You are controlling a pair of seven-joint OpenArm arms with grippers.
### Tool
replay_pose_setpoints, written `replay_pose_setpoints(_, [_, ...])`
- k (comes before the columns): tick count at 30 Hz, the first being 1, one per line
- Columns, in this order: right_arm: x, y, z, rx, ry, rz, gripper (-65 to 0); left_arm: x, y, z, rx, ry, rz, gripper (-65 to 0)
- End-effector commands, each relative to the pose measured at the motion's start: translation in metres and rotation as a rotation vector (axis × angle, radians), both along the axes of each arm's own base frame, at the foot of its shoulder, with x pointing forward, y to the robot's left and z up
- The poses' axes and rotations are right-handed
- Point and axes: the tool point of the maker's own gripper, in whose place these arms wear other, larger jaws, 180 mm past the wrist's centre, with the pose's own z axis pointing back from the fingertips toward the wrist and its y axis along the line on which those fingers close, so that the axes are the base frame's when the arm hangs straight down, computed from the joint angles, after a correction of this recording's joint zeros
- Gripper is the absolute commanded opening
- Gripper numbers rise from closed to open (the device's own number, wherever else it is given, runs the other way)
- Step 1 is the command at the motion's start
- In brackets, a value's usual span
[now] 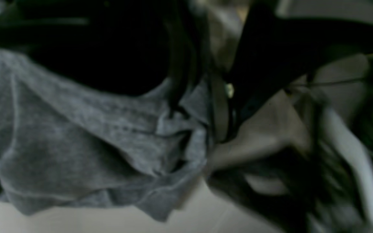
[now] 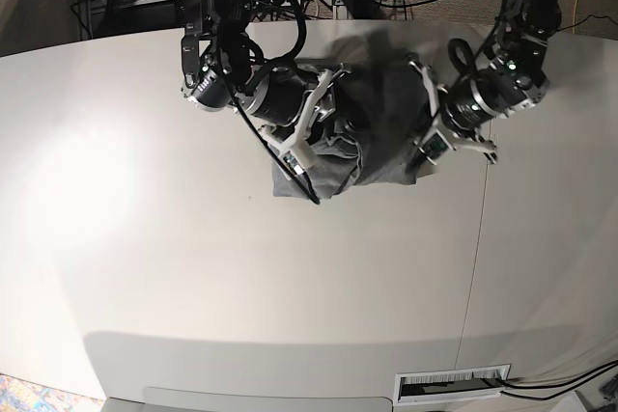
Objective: Fold the T-shirt properly
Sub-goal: 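Lower the folded hem end onto the shirt and open the right gripper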
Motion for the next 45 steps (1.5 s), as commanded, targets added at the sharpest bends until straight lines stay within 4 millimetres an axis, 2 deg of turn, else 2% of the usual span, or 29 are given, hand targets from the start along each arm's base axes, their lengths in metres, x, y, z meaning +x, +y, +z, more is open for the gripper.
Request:
replay_pose_setpoints(1, [0.006,0.005,0.014,0.035,-0.045,0.0,-42.7,0.008,0.005,0.016,-0.025,-0.04,0.015,-65.0])
replay_pose_setpoints(5, [0.006,0.009,0.022,0.093,-0.046,0.003,-42.7,0.004,0.023,0.014,-0.026,-0.02,0.042,-65.0])
replay_pose_setpoints(11, [0.004,0.014,0.03,0.148,-0.039,0.012,-42.7,-0.029,0.024,-0.019,-0.113,0.047,0.067,-65.0])
replay_pose_setpoints(15, [0.0,0.019,0.036,0.199,-0.025,0.027,-42.7,-0.034,0.03,-0.033,-0.14,0.07,0.093,-65.0])
replay_pose_setpoints(19, [-0.004,0.028,0.041,0.223,-0.026,0.055,-42.7,-0.034,0.026,-0.031,-0.177,0.072,0.102,-65.0])
replay_pose_setpoints(27, [-0.024,0.071,0.038,0.13,-0.118,0.185,-42.7,-0.034,0.016,-0.031,-0.21,0.077,0.111,-65.0])
replay_pose_setpoints(31, [-0.026,0.074,0.037,0.115,-0.126,0.2,-42.7,-0.035,0.021,-0.034,-0.166,0.072,0.102,-65.0])
replay_pose_setpoints(37, [-0.017,0.078,0.056,0.173,-0.153,0.211,-42.7,-0.035,0.027,-0.037,-0.126,0.075,0.097,-65.0])
replay_pose_setpoints(41, [-0.009,0.077,0.057,0.146,-0.178,0.213,-42.7,-0.03,0.049,-0.038,0.014,0.032,0.092,-65.0])
replay_pose_setpoints(45, [0.0,0.067,0.047,0.006,-0.196,0.23,-42.7,-0.014,0.079,-0.023,0.142,-0.054,0.145,-65.0])
